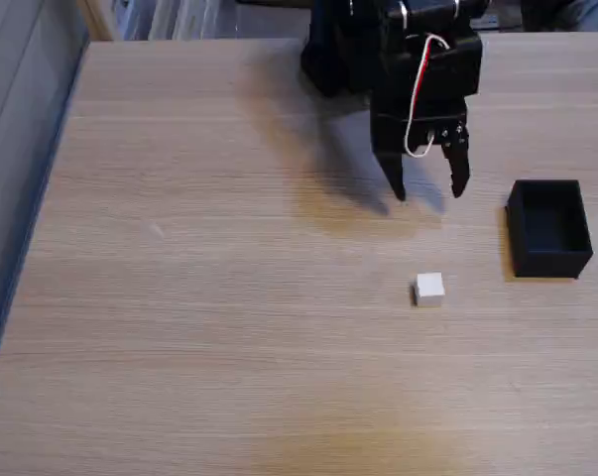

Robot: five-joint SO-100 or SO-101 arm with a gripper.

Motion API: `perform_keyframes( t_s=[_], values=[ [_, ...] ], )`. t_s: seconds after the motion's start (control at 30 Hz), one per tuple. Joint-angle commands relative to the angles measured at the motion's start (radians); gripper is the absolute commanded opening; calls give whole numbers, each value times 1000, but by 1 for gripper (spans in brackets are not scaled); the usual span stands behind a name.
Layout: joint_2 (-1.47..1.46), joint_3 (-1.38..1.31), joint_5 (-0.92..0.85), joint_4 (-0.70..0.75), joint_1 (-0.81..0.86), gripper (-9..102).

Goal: Pick a white block and place it in the black box.

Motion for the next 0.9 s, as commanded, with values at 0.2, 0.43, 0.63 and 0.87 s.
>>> perform_keyframes(
  t_s=[0.2, 0.43, 0.63, 0.87],
  values=[
    [-229, -239, 21, -17, 29, 28],
    [-360, -365, 25, -17, 46, 28],
    [-463, -479, 32, -2, 58, 28],
    [-557, -581, 28, 20, 72, 28]
  ],
)
